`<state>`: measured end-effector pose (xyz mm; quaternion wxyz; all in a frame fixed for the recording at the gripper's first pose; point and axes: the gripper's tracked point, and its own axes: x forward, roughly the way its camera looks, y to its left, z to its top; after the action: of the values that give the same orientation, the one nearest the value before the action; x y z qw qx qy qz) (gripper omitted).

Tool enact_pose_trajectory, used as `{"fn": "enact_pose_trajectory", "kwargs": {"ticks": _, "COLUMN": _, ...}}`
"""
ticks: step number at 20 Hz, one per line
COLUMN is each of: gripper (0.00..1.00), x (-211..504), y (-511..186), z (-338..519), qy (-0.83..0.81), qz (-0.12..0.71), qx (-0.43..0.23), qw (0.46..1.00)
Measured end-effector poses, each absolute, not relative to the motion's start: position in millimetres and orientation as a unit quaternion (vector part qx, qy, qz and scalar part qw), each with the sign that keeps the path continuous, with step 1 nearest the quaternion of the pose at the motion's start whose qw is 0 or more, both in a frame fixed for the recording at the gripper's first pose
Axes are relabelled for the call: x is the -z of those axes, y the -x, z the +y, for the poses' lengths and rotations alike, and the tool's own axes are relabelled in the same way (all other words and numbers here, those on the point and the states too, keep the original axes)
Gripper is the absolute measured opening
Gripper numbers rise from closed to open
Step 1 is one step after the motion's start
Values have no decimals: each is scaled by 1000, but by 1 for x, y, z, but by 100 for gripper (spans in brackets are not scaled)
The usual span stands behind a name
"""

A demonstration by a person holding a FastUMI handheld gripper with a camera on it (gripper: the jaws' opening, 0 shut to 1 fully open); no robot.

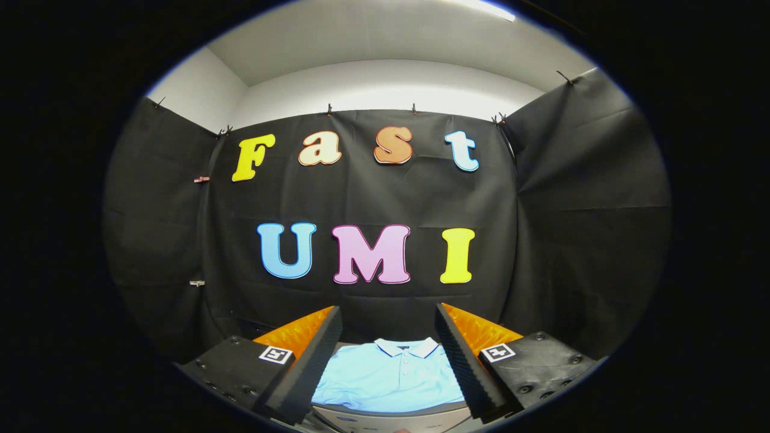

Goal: Put the clothes into the washing machine and then close the washing machine lid.

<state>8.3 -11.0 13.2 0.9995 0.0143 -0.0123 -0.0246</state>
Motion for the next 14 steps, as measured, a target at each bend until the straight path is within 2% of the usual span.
{"fn": "enact_pose_trajectory", "kwargs": {"ticks": 14, "gripper": 98, "x": 21, "y": -38, "z": -10, "qy": -21, "qz": 41, "qx": 41, "qw": 998}}
